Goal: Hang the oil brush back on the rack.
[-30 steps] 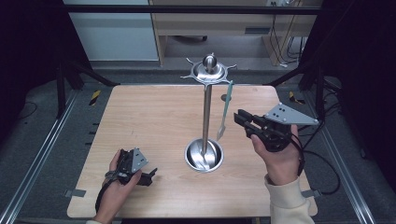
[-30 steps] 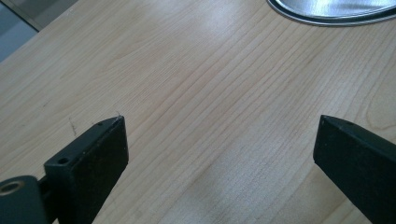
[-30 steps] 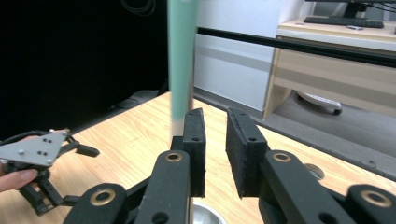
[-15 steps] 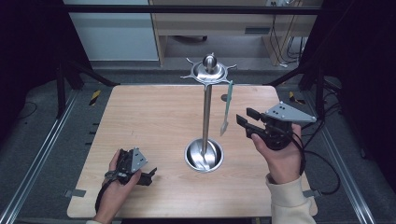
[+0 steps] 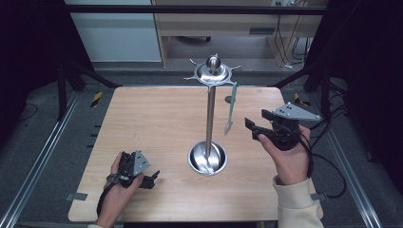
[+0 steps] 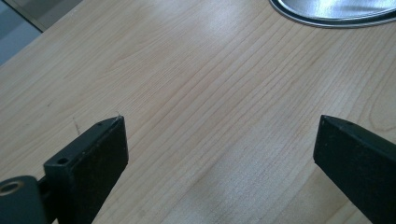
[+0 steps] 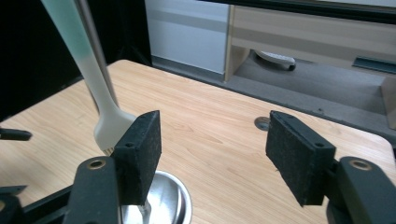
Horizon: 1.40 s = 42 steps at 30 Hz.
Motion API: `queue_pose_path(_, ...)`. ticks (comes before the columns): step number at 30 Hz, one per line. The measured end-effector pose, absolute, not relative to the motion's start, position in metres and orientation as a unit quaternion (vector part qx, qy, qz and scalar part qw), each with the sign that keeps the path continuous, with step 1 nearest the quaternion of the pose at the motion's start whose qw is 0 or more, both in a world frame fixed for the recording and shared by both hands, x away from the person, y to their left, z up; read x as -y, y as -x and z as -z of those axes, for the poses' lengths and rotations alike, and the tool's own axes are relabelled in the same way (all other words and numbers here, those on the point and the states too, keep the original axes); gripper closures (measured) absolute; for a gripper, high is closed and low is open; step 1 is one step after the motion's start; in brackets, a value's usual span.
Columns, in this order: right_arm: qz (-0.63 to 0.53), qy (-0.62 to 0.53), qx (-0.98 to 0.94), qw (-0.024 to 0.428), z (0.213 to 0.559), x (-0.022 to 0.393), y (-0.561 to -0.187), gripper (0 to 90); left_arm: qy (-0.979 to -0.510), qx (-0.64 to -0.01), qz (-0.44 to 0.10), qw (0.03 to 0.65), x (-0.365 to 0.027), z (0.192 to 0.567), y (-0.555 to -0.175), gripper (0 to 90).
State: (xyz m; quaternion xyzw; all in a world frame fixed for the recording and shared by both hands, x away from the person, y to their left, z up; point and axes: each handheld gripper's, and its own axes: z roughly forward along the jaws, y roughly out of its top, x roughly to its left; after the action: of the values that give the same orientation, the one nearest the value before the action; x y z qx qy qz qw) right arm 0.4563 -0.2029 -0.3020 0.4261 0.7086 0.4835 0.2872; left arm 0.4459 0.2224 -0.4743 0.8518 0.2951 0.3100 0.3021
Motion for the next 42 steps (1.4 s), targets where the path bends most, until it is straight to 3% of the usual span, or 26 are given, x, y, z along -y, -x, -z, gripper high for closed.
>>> queue_pose_path(29, -0.412, -0.459, -0.749, 0.241, 0.354, 0.221, -0.492, 14.9, -0.852, -0.294, -0.308, 0.303, -0.221, 0.475, -0.446, 2.7)
queue_pose_path(42, -0.391, -0.47, -0.76, 0.218, 0.373, 0.224, -0.499, 14.8, -0.852, -0.294, -0.309, 0.304, -0.222, 0.475, -0.446, 2.7)
